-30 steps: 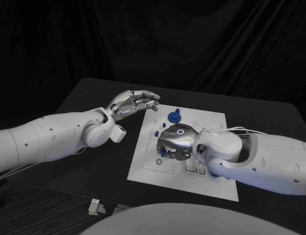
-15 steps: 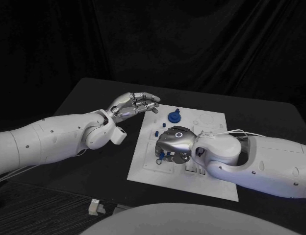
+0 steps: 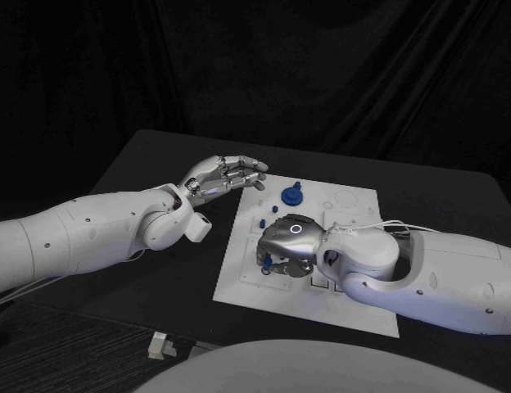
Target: Assemble the parts on the task board
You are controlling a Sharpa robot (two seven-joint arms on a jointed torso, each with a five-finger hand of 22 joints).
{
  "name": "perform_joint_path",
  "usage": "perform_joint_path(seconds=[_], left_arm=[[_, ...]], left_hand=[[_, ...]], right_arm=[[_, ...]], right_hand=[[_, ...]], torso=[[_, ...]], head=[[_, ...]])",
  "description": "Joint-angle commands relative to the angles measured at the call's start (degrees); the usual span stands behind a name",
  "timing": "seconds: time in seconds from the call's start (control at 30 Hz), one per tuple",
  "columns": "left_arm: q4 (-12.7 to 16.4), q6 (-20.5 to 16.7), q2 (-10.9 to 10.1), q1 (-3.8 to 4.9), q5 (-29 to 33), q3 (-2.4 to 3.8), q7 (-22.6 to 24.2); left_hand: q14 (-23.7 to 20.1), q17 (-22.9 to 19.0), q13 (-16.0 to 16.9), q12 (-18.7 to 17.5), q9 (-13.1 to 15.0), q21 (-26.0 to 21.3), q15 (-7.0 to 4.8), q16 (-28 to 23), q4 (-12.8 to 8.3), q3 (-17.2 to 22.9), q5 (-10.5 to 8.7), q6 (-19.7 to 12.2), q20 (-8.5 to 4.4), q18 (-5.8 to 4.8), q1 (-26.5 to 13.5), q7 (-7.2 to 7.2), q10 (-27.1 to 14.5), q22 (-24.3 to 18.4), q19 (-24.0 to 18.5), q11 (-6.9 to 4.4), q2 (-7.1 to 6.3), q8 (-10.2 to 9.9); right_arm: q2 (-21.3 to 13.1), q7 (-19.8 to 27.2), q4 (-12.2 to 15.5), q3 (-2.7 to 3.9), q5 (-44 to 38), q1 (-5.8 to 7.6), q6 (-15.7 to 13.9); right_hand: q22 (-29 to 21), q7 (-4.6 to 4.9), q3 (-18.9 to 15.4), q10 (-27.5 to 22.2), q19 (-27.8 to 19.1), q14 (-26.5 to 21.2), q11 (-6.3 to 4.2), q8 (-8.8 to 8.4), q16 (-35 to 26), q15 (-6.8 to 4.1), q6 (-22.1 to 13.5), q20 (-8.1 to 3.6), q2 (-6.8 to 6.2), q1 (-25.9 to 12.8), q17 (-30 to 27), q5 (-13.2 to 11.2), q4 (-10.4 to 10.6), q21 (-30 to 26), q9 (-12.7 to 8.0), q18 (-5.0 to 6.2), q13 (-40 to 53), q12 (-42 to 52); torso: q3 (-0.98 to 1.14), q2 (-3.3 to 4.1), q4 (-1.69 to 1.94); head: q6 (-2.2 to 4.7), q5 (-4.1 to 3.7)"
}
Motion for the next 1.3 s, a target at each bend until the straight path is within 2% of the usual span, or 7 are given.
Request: perform_joint_path(seconds=[0.03,0.33,0.63,0.73,1.13,1.3], left_arm=[[0.0,0.8,0.1,-0.10,0.1,0.07,0.5],[0.0,1.0,0.1,-0.15,0.1,0.07,0.1],[-0.2,1.0,0.2,-0.19,0.1,0.07,-0.1],[-0.2,1.0,0.2,-0.20,0.1,0.07,-0.1],[-0.1,1.1,0.1,-0.23,0.1,0.07,-0.2],[-0.2,1.2,0.2,-0.26,0.1,0.07,-0.3]], left_hand=[[0.2,0.0,-0.1,-0.1,-0.1,0.1,0.12,-0.3,0.1,0.3,0.36,-0.2,0.20,0.98,-0.1,0.32,0.2,-0.1,0.0,0.04,0.58,0.0],[0.2,0.0,-0.1,-0.1,-0.1,0.1,0.15,-0.3,0.1,0.4,0.36,-0.2,0.22,0.97,-0.1,0.35,0.2,-0.1,0.0,0.06,0.59,0.0],[0.2,0.0,-0.1,-0.2,-0.1,0.1,0.20,-0.4,0.0,0.5,0.34,-0.3,0.25,0.96,-0.2,0.40,0.2,-0.1,0.0,0.12,0.60,-0.1],[0.2,0.0,-0.1,-0.2,-0.1,0.1,0.20,-0.4,0.0,0.5,0.34,-0.3,0.25,0.96,-0.2,0.40,0.2,-0.1,0.0,0.12,0.60,-0.1],[0.2,0.0,-0.1,-0.2,-0.1,0.1,0.20,-0.4,0.0,0.5,0.34,-0.3,0.25,0.96,-0.2,0.40,0.2,-0.1,0.0,0.12,0.60,-0.1],[0.1,0.0,-0.2,-0.2,-0.1,0.1,0.25,-0.4,0.0,0.6,0.33,-0.3,0.29,0.95,-0.2,0.45,0.2,-0.2,0.0,0.22,0.67,-0.1]], right_arm=[[0.1,-0.6,0.0,0.02,-0.7,-0.28,-0.7],[0.2,-0.9,0.0,0.02,-0.7,-0.61,-0.5],[0.1,-1.2,0.1,0.02,-0.7,-0.90,0.3],[0.1,-1.3,0.0,0.02,-0.7,-0.99,0.2],[0.4,-1.3,-0.5,0.01,-0.7,-1.41,0.3],[0.3,-1.3,-0.7,0.01,-0.7,-1.58,0.6]], right_hand=[[1.6,-0.02,-0.1,2.5,-0.4,2.0,-2.33,-0.28,-0.3,-0.54,0.2,-0.14,0.28,-0.1,-0.1,-0.3,-0.2,0.0,0.1,0.28,0.0,0.3],[1.5,-0.01,-0.1,2.5,-0.4,2.0,-2.31,-0.36,-0.4,-0.53,0.2,-0.14,0.25,-0.3,-0.2,-0.4,-0.2,0.0,0.1,0.28,0.0,0.2],[1.5,0.08,-0.1,2.2,-0.6,1.8,-2.19,-0.75,-0.6,-0.46,-0.2,-0.12,0.17,-0.5,-0.5,-0.7,-0.2,-0.2,0.0,0.27,0.0,-0.2],[1.5,0.14,-0.1,2.1,-0.6,1.8,-2.13,-0.88,-0.7,-0.42,-0.4,-0.10,0.16,-0.5,-0.6,-0.7,-0.3,-0.1,-0.1,0.24,-0.1,-0.4],[1.5,0.47,0.1,1.3,-0.8,1.8,-1.76,-1.44,-0.7,-0.16,-1.0,0.01,0.04,-0.5,-0.6,-0.7,-0.6,-0.3,-0.2,0.19,-0.1,-1.0],[1.4,0.86,0.0,-0.6,-1.2,1.5,-1.21,-2.11,-1.2,0.30,-2.6,0.25,-0.29,-1.1,-1.1,-0.9,-0.5,-0.6,-0.5,0.08,-0.1,-1.9]], torso=[[-0.04,-0.01,-0.09],[0.02,-0.03,-0.03],[-0.04,-0.02,-0.15],[-0.03,-0.01,-0.08],[-0.01,-0.04,-0.05],[-0.01,-0.04,-0.07]], head=[[0.00,-0.02],[0.00,0.10],[0.00,0.06],[0.00,-0.01],[0.00,0.22],[0.00,0.29]])
